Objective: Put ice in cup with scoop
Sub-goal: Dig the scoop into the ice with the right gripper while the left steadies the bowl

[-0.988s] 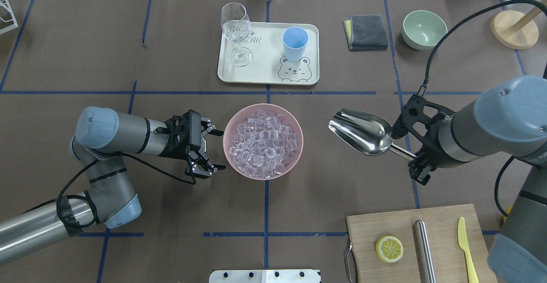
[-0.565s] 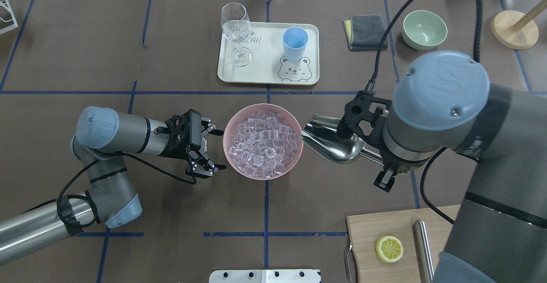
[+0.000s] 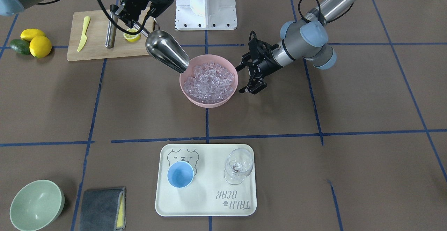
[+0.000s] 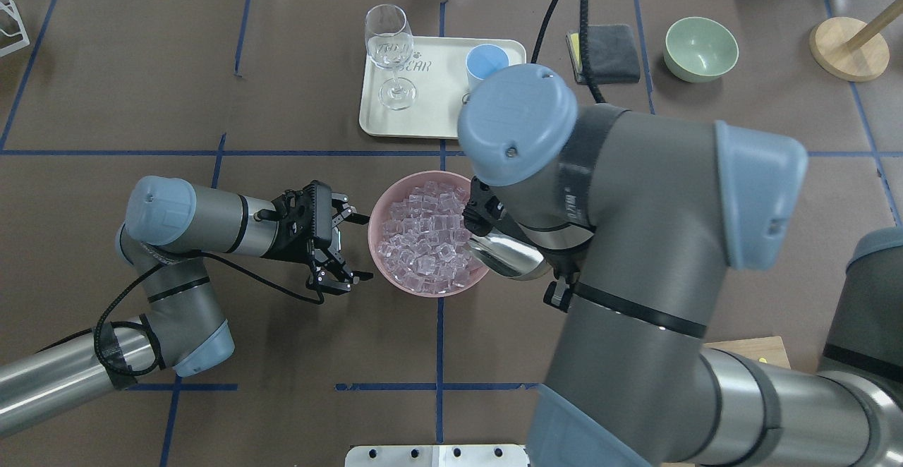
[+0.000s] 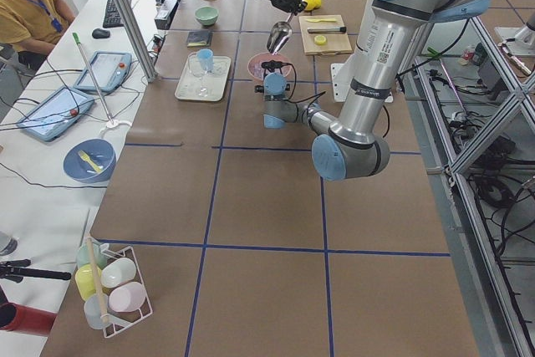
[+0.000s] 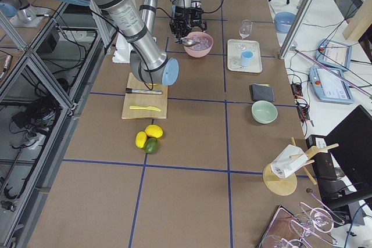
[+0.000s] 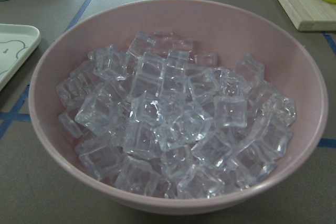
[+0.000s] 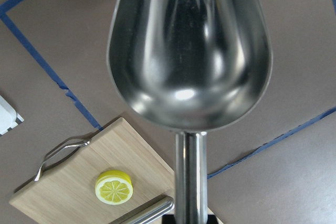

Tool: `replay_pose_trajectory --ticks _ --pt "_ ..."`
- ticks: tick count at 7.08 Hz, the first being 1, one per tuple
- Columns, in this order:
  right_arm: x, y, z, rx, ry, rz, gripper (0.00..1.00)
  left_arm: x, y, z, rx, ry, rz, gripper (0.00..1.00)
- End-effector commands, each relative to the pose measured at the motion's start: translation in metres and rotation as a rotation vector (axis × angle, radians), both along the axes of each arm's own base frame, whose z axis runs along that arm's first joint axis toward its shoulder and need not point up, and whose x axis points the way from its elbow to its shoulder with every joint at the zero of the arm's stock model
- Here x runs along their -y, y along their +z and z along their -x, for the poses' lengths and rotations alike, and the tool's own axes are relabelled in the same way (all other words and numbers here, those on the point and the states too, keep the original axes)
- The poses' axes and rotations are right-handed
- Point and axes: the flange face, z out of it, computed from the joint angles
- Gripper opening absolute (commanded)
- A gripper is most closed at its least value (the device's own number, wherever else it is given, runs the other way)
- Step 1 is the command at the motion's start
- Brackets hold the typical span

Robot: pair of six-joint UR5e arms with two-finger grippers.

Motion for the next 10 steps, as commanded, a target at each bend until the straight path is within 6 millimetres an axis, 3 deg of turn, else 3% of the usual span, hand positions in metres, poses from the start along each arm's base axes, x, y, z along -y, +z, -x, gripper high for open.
replay_pose_trajectory --ticks 1,7,10 --pt "0.015 -0.013 0.035 -0.067 -0.026 0.030 0.00 0.000 0.001 0.000 0.001 0.000 0.009 1.00" --pt "0.019 -0.022 0.094 -0.233 -0.065 0.079 0.00 0.001 0.004 -0.001 0.006 0.000 0.013 1.00" --pt "0.019 -0.022 0.101 -0.238 -0.069 0.076 0.00 0.001 0.004 -0.001 0.006 0.000 0.013 1.00"
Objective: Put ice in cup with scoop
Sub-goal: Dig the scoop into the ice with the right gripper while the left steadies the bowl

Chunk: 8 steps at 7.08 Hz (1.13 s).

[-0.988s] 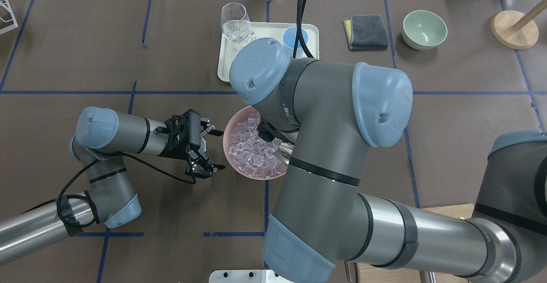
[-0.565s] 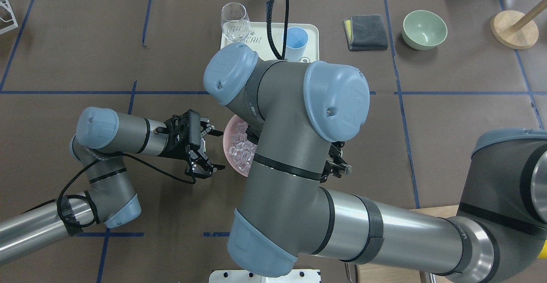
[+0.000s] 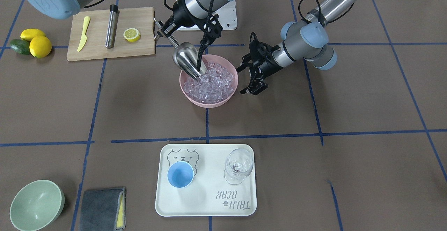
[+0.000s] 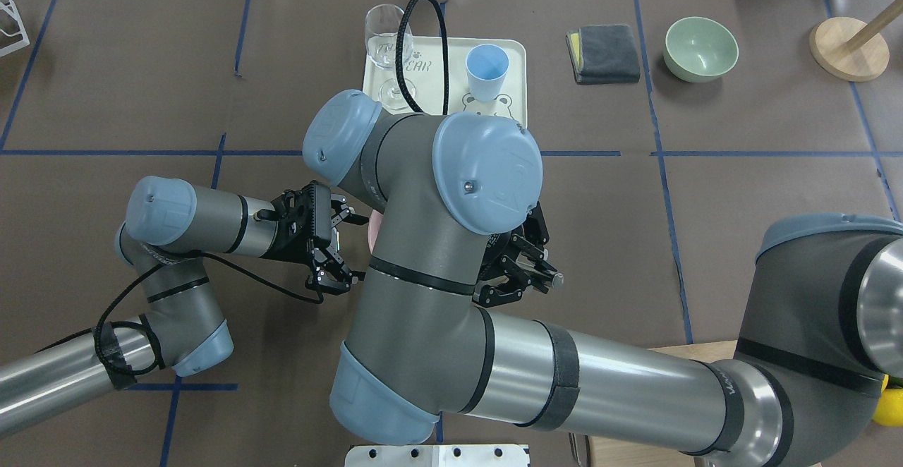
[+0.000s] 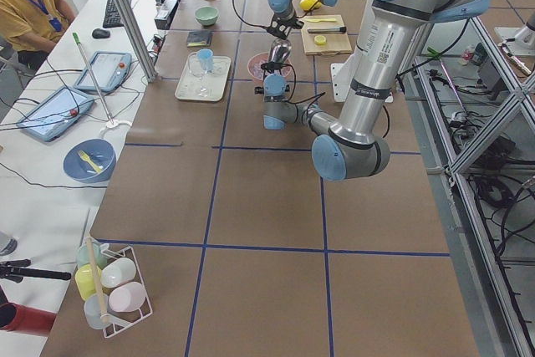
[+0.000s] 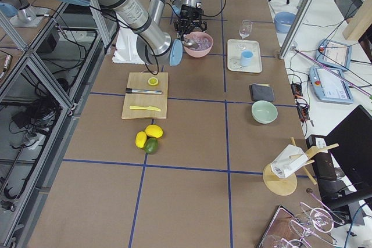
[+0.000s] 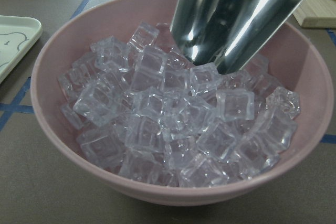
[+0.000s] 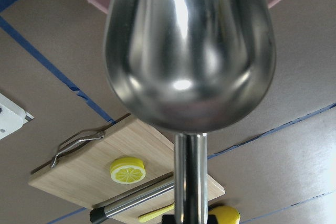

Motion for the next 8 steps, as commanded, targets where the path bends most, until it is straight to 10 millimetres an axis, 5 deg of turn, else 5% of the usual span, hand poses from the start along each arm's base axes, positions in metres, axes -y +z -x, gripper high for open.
replay_pose_trajectory --ticks 1,8 --pt "0.001 0.001 0.010 0.041 0.007 -0.020 0.00 0.000 -0.001 0.000 -0.001 0.000 -0.001 1.00" --pt "-0.002 0.029 0.036 0.155 0.082 -0.101 0.00 0.000 -0.001 0.000 -0.001 -0.002 0.001 1.00"
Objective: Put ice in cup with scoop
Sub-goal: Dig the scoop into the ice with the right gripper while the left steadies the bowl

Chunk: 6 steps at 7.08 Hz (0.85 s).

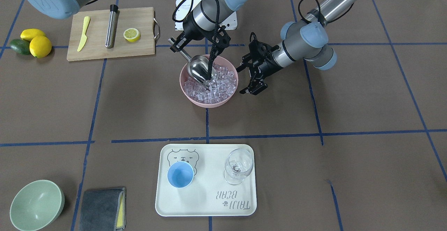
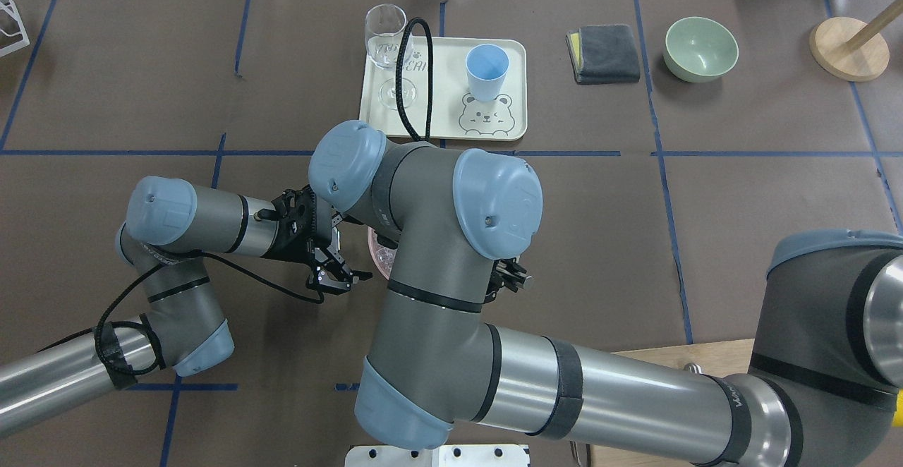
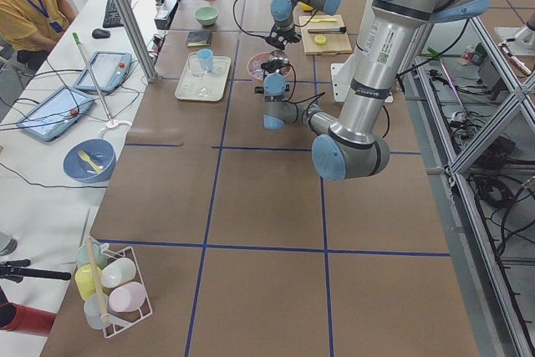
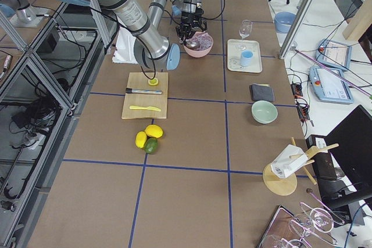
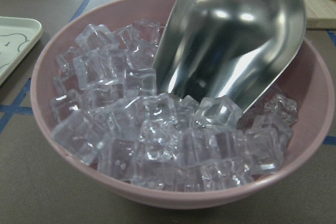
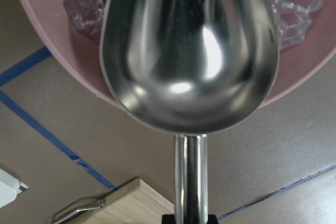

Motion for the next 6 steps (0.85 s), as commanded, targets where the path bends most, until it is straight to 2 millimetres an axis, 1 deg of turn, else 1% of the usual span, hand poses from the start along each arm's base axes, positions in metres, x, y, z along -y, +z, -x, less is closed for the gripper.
replay_pose_trajectory --ticks 1,2,3,4,5,6 --pt "-0.008 0.013 -0.010 0.049 0.032 -0.026 0.00 0.000 0.000 0.000 0.000 0.000 0.000 1.00" --pt "-0.020 0.021 -0.020 0.067 0.029 -0.031 0.00 0.000 0.000 0.000 0.000 0.000 0.000 1.00" --pt "-0.021 0.026 -0.020 0.105 0.075 -0.034 0.00 0.000 0.000 0.000 0.000 0.000 0.000 1.00" --pt "-0.019 0.041 -0.014 0.160 0.093 -0.049 0.00 0.000 0.000 0.000 0.000 0.000 0.000 1.00" --pt "-0.018 0.051 -0.011 0.186 0.108 -0.054 0.00 0.000 0.000 0.000 0.000 0.000 0.000 1.00" --pt "-0.018 0.048 -0.012 0.199 0.109 -0.058 0.00 0.000 0.000 0.000 0.000 0.000 0.000 1.00"
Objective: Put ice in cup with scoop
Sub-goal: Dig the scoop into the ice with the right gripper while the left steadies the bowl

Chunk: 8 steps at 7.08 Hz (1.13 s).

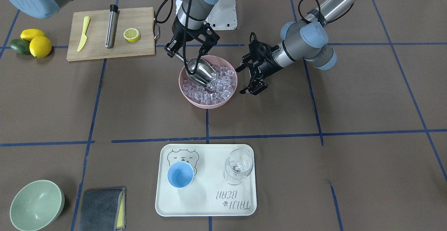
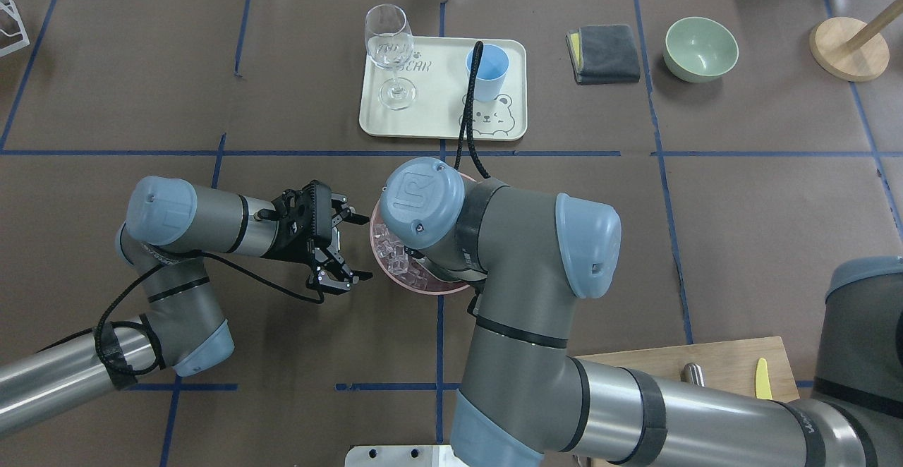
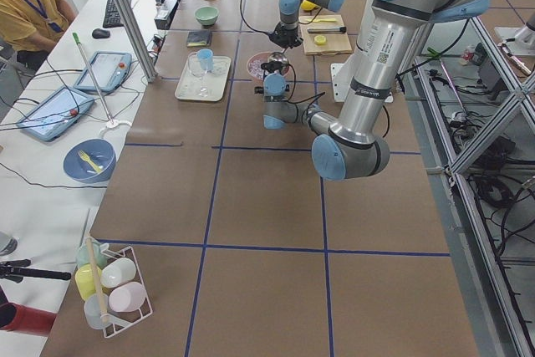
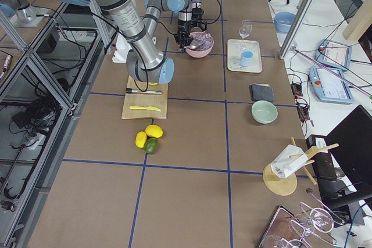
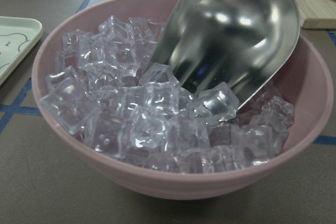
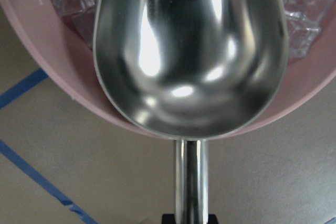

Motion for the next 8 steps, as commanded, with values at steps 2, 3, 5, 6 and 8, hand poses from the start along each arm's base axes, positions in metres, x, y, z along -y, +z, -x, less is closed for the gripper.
replay_pose_trajectory --ticks 2,3,5,6,8 --pt "-0.006 0.010 -0.018 0.109 0.037 -0.027 0.00 0.000 0.000 0.000 0.000 0.000 -0.002 1.00" --pt "-0.010 0.021 -0.026 0.164 0.041 -0.046 0.00 0.000 0.000 0.000 0.000 0.000 -0.002 1.00" --pt "-0.007 0.020 -0.031 0.262 0.089 -0.060 0.00 0.000 0.000 0.000 0.000 0.000 -0.002 1.00" --pt "-0.009 0.034 -0.035 0.313 0.114 -0.062 0.00 0.000 0.000 0.000 0.000 0.000 -0.002 1.00" --pt "-0.012 0.030 -0.049 0.368 0.152 -0.058 0.00 0.000 0.000 0.000 0.000 0.000 -0.002 1.00"
